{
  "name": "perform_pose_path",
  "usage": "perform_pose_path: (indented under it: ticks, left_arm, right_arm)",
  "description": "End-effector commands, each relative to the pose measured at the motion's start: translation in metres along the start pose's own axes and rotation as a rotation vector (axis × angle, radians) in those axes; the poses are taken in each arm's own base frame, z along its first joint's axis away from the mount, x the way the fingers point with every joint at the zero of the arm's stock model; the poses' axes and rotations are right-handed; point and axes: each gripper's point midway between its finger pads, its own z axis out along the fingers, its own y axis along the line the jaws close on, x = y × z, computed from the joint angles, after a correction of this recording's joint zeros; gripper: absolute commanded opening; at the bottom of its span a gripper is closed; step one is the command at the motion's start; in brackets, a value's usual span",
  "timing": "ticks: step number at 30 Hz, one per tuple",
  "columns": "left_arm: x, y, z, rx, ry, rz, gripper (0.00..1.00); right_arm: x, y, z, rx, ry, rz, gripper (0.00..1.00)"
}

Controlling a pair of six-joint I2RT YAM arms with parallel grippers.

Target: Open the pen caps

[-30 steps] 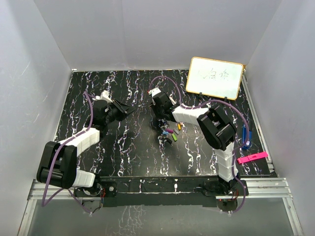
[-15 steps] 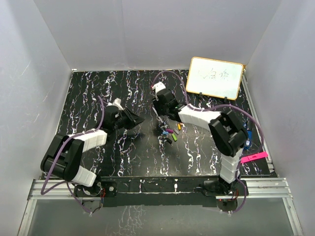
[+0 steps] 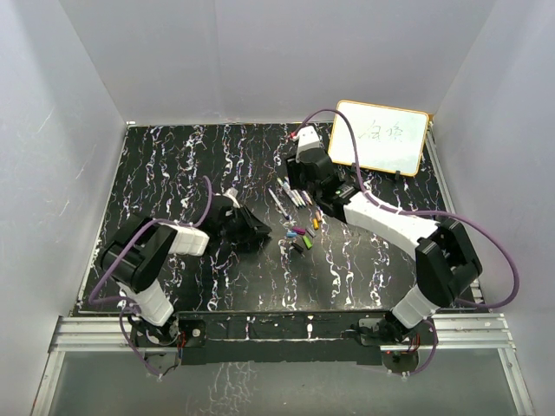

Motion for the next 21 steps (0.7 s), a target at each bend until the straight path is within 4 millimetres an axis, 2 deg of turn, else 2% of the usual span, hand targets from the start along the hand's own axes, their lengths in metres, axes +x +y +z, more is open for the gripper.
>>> perform_pose_path:
  ticks: [1, 4, 8, 12, 21]
  left_arm:
    - [0.007, -0.022, 0.013, 0.061, 0.028, 0.03, 0.0]
    - [0.014, -0.023, 0.019, 0.055, 0.046, 0.039, 0.0]
    - [0.021, -0.025, 0.024, 0.046, 0.07, 0.055, 0.22]
    - [0.025, -0.026, 0.026, 0.04, 0.084, 0.062, 0.37]
    - [0.024, -0.032, 0.02, 0.033, 0.071, 0.069, 0.42]
  right_arm:
    - [-0.013, -0.013, -0.014, 0.041, -0.053, 0.04, 0.44]
    - [-0.011, -0.017, -0.018, 0.052, -0.052, 0.043, 0.46]
    - [-0.012, -0.02, -0.021, 0.056, -0.059, 0.051, 0.46]
    - [-0.012, -0.021, -0.022, 0.053, -0.061, 0.055, 0.47]
    - [-0.012, -0.022, -0.023, 0.053, -0.061, 0.057, 0.47]
